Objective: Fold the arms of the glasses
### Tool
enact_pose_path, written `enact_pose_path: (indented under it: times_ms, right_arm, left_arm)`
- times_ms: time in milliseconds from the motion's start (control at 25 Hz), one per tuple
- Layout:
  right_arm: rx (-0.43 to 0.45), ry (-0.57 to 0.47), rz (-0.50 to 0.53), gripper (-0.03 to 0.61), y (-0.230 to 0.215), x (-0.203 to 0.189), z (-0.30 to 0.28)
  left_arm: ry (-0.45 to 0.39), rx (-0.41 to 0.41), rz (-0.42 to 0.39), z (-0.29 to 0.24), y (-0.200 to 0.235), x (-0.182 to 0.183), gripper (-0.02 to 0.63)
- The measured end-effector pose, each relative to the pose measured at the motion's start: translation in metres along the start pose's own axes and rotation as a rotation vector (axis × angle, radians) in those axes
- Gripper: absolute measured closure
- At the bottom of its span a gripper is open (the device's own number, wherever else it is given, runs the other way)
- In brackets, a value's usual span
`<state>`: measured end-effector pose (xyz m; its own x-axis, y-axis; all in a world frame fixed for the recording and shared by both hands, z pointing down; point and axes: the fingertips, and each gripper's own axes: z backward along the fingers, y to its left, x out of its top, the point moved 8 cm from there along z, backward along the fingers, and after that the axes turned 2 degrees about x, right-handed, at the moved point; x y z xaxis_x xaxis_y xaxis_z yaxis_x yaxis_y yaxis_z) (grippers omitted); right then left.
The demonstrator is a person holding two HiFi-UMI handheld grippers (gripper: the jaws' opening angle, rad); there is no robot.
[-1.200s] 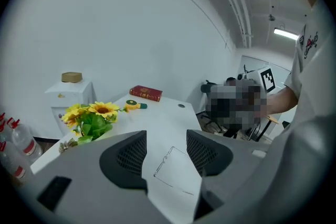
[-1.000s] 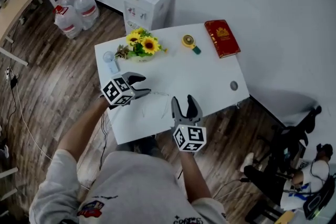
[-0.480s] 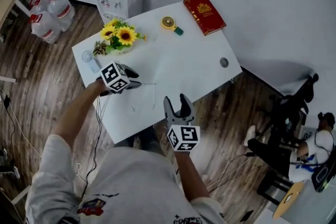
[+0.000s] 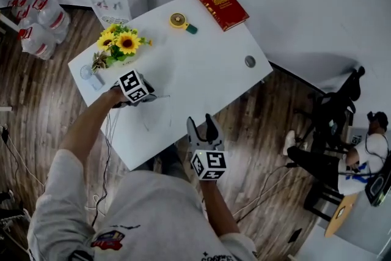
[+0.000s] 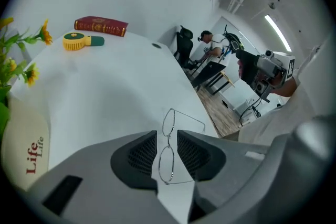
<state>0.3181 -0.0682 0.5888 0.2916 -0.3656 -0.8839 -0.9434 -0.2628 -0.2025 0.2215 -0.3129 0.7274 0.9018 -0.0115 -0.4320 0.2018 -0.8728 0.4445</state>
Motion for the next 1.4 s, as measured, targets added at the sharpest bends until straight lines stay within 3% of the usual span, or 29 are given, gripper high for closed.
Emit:
enact_pose_path:
  times_ms: [240,400,840,1000,1400]
  right_arm:
    - [-0.04,-0.003,-0.014,0.348,-0.011,-0.002,0.006]
    - [-0.051,-0.004,-0.026,0.348,-0.013,-0.003,0.009]
    - [-0.038,-0.005,-0.029,0.35,-0.011,-0.005,0.008]
    - [-0.03,-0.01,-0.027,0.351,-0.008,-0.006,0.008]
    - [0.058,-0.021,-0.039,0.347,0.007,-0.002,-0.001]
  left_arm:
    - [0.084,-0.069,-0.009,-0.016,0.001,0.006,0.525]
    - [0.138,-0.048,-0.039,-0.022,0.002,0.007,0.543]
    - [0.171,0.005,-0.079,-0.024,-0.008,0.01,0.592]
    - [0.155,0.04,-0.077,-0.019,-0.011,0.007,0.595]
    - [0.012,0.12,0.06,0.028,-0.018,-0.006,0.597]
